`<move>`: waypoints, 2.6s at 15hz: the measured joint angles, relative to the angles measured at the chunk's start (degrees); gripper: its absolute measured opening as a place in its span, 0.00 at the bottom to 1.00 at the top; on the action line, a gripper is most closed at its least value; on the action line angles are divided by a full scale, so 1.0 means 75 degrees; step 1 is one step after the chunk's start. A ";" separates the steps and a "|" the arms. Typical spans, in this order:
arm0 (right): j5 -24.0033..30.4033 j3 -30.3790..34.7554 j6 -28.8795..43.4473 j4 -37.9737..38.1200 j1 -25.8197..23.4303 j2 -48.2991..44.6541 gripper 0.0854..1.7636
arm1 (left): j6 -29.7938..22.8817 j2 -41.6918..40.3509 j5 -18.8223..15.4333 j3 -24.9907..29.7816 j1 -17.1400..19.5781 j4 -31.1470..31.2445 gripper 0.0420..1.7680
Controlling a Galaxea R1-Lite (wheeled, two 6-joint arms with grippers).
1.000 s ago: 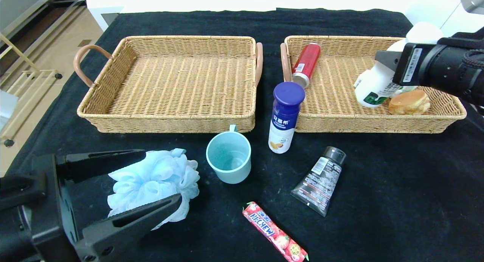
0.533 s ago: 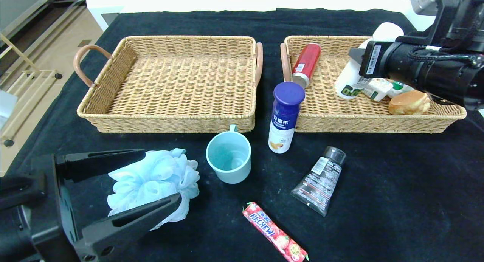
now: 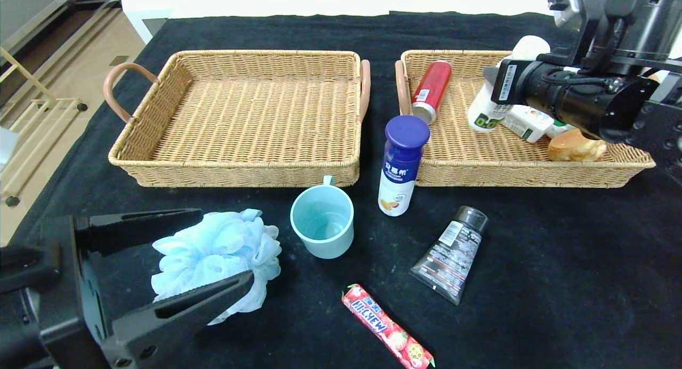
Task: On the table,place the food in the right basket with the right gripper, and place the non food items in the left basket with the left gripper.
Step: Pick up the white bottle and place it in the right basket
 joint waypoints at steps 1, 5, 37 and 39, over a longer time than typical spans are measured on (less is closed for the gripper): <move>0.0008 -0.0026 -0.0003 -0.0102 -0.0021 0.0091 0.51 | 0.0000 0.0000 0.0003 0.0003 0.0000 0.0000 0.97; 0.0008 -0.0159 0.0000 -0.0345 -0.0037 0.0419 0.51 | 0.0005 -0.0008 0.0000 0.0000 0.0000 -0.0011 0.97; -0.0036 0.3587 -0.0015 -0.0128 0.0566 -0.2415 0.94 | 0.0067 0.0093 0.0081 0.0029 -0.0026 0.0085 0.97; 0.0016 0.4078 -0.0011 -0.0132 0.0740 -0.2775 0.94 | 0.0070 0.0093 0.0085 0.0029 -0.0033 0.0085 0.97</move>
